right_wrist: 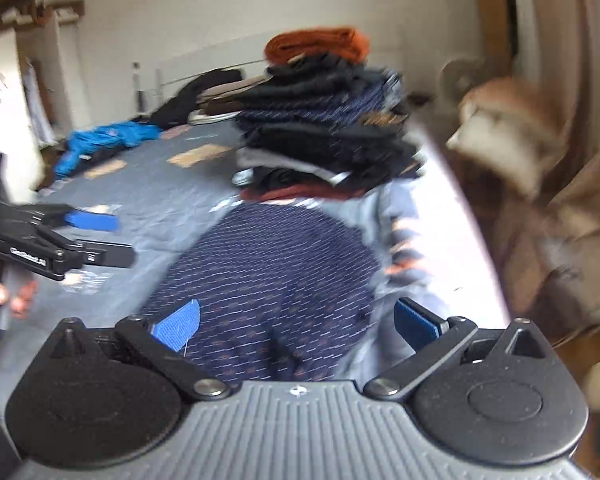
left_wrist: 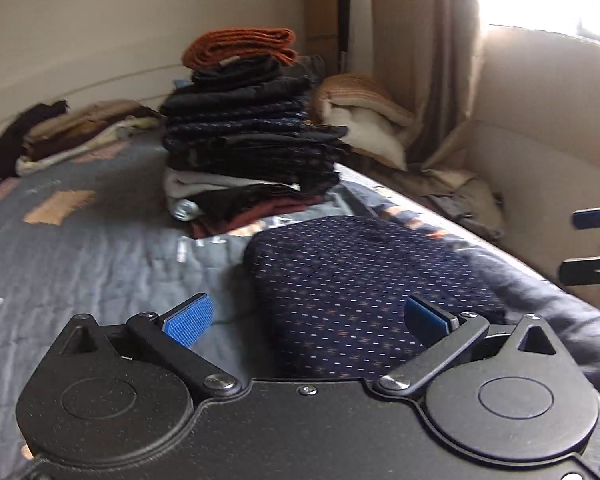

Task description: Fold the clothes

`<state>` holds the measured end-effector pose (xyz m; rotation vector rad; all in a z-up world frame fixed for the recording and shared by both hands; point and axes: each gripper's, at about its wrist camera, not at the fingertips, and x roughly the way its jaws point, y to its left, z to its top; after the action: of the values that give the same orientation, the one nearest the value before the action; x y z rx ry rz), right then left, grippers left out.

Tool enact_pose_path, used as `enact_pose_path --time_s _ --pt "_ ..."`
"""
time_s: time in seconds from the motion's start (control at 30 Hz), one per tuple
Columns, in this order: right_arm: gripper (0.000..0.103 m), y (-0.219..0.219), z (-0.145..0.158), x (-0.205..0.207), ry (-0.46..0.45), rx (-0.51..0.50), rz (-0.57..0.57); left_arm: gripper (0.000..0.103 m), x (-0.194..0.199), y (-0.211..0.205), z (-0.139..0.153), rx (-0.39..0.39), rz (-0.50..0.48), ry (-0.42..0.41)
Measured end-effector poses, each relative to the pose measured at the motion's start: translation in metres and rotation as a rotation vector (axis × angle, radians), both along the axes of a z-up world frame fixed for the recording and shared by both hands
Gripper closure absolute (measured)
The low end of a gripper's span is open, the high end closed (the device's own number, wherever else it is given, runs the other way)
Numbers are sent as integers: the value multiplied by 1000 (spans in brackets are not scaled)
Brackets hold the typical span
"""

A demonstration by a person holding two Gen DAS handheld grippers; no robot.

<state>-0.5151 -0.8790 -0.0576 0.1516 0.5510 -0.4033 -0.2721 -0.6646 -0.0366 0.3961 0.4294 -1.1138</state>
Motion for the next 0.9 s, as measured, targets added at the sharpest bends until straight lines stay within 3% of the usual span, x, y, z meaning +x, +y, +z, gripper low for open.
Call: enact_pose_path --time_s 0.07,0.1,0.17,0.3,0.43,0.77,0.9 --pt "0 10 4 0 19 -109 -73 0 2 -2 -1 22 30 41" --pt "0 13 2 3 38 -116 -98 0 4 -3 -2 34 41 72" --pt "0 14 -1 7 51 -68 -114 0 6 -5 -4 56 56 121" --pt "0 6 -4 12 48 164 -125 0 -5 -7 -4 108 49 77" --pt "0 13 -5 14 62 264 -106 0 -11 -4 -1 129 41 117" --pt "0 42 6 -1 57 319 -140 0 -29 20 24 108 72 209" --pt "0 57 13 -7 94 295 -133 0 -40 39 33 122 75 237"
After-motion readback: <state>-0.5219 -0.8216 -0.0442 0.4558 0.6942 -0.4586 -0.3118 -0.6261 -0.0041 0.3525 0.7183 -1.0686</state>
